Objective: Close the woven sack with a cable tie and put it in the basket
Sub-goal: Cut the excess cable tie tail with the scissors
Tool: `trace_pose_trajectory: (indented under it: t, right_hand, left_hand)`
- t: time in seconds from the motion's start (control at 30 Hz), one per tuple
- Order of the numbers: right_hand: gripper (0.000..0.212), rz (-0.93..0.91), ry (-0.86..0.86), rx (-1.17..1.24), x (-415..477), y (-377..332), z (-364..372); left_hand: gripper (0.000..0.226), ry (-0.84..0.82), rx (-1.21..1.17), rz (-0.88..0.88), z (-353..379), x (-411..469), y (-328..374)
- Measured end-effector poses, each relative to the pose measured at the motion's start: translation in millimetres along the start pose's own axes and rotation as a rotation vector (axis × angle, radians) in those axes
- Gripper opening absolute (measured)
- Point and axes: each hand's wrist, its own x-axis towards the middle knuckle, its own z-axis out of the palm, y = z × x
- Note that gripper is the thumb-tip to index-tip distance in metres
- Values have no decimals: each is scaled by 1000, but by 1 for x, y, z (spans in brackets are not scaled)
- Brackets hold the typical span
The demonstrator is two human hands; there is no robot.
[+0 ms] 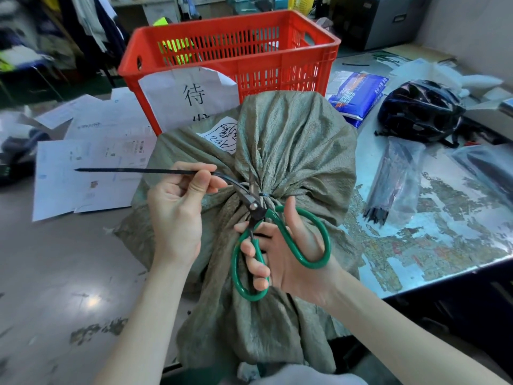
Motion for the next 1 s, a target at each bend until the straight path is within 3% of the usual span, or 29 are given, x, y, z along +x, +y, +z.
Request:
trace_pose_trajectory:
  t: [0.53, 1.0]
  right_hand:
    - [75, -47, -41, -109, -3, 7, -19]
    - [66, -153, 42, -209, -4, 12, -23]
  left_hand:
    - [30, 14, -90, -46, -7, -10, -5]
    - [21, 55, -193, -57, -12, -7, -6]
